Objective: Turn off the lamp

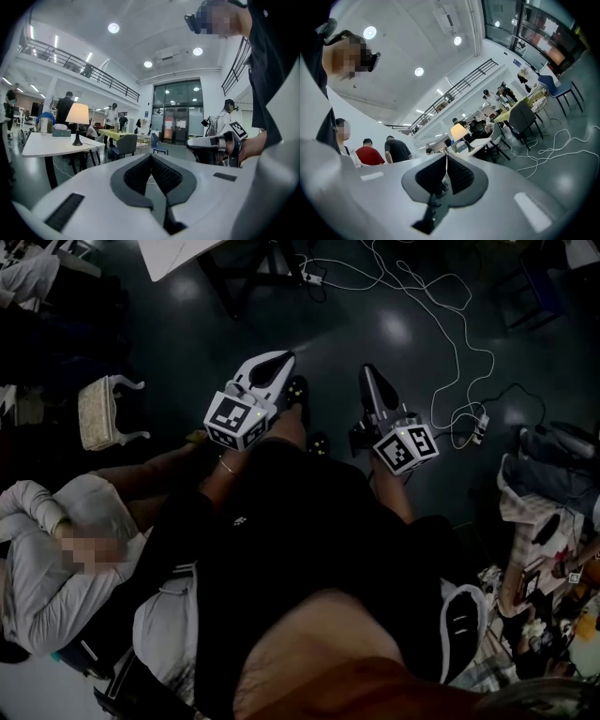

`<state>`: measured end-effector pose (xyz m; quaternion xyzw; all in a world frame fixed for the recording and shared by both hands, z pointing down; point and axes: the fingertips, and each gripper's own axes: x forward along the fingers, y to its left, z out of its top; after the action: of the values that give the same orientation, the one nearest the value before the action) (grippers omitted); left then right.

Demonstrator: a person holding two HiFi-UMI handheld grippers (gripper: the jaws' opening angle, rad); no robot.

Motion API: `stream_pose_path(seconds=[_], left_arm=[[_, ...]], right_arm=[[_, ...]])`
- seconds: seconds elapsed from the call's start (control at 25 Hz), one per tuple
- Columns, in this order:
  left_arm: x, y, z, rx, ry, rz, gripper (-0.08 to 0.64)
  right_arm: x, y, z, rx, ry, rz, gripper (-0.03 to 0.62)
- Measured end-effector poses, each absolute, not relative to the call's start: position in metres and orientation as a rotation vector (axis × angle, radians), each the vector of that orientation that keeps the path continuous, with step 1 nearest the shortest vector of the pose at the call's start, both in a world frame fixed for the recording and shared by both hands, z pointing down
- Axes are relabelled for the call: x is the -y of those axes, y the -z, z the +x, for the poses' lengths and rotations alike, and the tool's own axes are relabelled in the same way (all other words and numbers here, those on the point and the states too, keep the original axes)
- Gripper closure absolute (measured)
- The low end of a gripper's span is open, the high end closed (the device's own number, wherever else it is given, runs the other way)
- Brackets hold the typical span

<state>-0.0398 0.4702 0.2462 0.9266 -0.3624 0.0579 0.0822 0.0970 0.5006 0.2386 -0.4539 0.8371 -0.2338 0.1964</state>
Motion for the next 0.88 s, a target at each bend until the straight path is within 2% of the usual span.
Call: stream_pose_path(seconds=[0.48, 0.88], left_arm=[[-0.436, -0.245, 0.003, 0.932, -0.146, 2.838, 0.552], [-0.393, -0.266, -0.021, 1.018, -0.123, 2.735, 0.552]], right_arm=[[-0.487, -0.237, 0.127, -2.292, 0.632, -1.369, 0.592], [-0.445, -0.243, 0.118, -2.348, 0.666, -1.353, 0.591]])
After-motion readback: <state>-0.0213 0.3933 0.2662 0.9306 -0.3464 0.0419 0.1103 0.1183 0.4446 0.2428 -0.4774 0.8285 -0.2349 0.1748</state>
